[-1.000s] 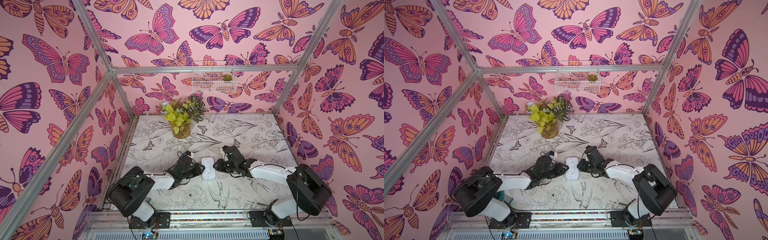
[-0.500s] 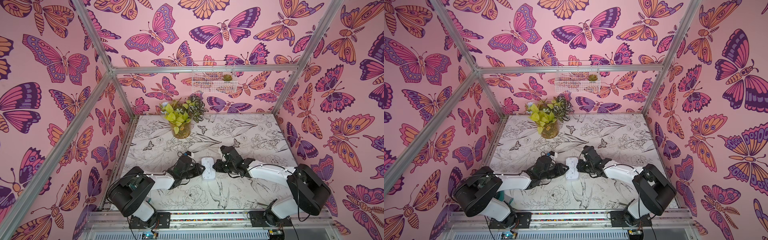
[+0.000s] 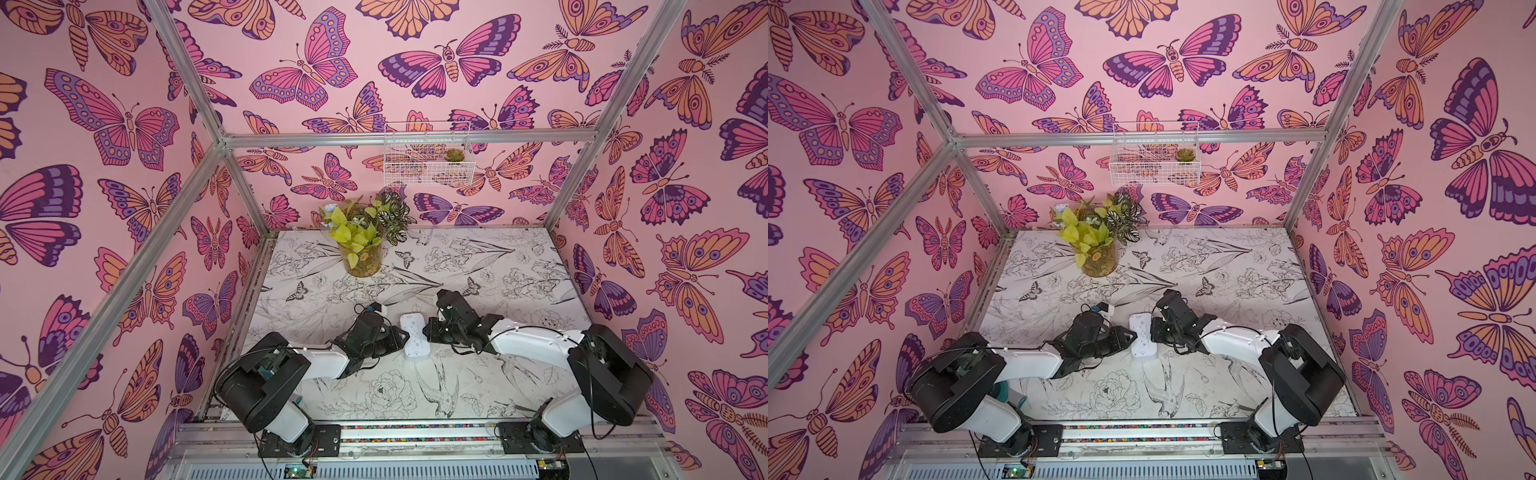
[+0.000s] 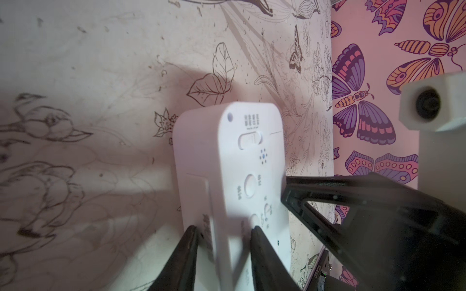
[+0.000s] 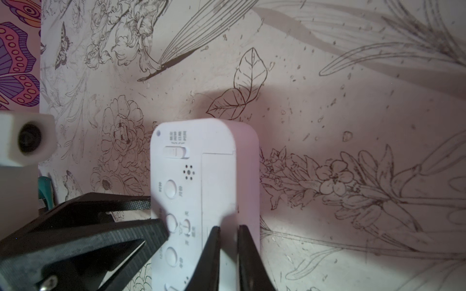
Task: Insert the battery into the alarm
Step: Install the cover on the alarm, then adjust the alarm at the center of the board.
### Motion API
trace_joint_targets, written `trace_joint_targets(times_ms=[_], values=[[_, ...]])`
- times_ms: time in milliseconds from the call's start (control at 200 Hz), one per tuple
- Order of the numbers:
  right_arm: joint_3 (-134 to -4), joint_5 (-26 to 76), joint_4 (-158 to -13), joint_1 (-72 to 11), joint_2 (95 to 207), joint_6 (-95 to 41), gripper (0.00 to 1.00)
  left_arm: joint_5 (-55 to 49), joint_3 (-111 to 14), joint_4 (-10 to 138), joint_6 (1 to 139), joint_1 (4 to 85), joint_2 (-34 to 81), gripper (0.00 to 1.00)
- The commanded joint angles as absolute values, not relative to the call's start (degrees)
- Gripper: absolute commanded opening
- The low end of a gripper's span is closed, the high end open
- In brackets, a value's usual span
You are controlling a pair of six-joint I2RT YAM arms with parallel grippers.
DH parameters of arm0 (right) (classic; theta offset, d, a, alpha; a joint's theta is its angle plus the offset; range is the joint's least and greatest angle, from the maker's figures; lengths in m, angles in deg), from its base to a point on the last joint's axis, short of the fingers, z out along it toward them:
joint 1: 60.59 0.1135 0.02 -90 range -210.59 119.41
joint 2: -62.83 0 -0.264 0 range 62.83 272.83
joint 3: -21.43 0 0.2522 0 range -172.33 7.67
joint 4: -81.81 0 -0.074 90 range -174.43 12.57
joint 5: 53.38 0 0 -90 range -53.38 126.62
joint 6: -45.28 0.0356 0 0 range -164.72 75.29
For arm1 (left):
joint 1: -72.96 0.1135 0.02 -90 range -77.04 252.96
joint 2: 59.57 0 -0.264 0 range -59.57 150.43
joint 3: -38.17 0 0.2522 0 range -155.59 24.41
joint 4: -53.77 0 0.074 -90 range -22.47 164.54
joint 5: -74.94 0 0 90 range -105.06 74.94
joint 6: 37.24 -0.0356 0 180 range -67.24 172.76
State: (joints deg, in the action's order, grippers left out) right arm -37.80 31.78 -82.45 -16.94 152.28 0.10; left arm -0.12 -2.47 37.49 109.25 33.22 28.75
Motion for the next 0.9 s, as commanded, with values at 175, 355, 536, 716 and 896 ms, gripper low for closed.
trace_joint_targets(times_ms=[175, 355, 536, 716, 896], values=[[-39.83, 32.06, -80.01, -12.25, 155.59, 1.24, 0.16, 0.91, -3.02, 36.2, 109.55, 32.0, 29.13, 0.36], [-41.17, 37.99, -74.09, -12.25, 152.41, -0.73, 0.26, -1.69, -1.7, 38.31, 109.54, 32.25, 26.48, 0.36], [-42.82, 42.83, -68.29, -12.21, 148.42, -2.67, 0.51, -5.76, -1.45, 46.43, 109.61, 33.63, 22.49, 0.37], [-43.57, 43.64, -65.37, -9.44, 146.44, -3.58, 0.99, -10.85, 0.37, 52.18, 109.83, 34.58, 15.82, 0.44], [-48.52, 47.6, -60.58, -5.72, 150.67, -4.02, 0.99, -14.53, 3.24, 54.79, 111.13, 35.25, 8.64, 0.55]])
